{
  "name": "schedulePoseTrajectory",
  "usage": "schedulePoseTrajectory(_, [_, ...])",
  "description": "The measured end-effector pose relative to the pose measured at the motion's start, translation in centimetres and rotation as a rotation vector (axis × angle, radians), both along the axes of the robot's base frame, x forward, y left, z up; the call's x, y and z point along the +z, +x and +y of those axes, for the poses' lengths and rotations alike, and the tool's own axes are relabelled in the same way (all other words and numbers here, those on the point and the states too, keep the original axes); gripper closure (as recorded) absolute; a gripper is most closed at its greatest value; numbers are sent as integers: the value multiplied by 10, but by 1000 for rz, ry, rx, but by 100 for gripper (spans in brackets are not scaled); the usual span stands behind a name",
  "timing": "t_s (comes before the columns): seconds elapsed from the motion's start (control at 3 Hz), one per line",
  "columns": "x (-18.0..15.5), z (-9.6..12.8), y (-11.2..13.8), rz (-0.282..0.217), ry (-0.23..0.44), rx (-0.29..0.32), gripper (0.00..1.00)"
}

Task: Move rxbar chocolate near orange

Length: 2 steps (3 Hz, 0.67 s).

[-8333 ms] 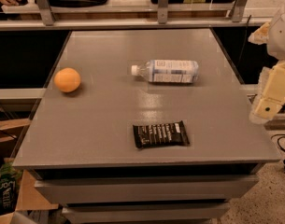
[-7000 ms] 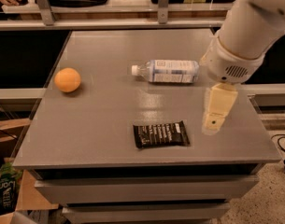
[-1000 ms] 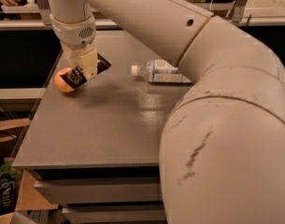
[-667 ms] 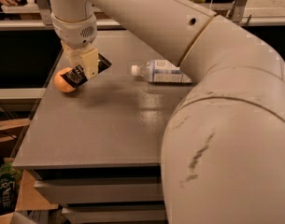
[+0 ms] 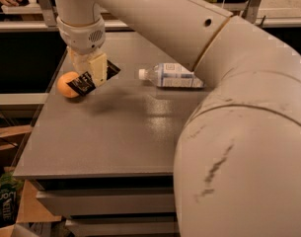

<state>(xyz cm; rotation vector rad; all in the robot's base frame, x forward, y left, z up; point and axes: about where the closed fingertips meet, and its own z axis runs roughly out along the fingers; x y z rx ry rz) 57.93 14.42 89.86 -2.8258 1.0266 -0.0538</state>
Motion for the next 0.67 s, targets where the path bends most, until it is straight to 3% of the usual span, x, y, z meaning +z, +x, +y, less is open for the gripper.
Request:
schedulePoseTrajectory(0.33, [-7,-5,1,15,-9,-3,100])
schedulePoseTrajectory(0.67, [-11,-6,1,31,-17,-4,82])
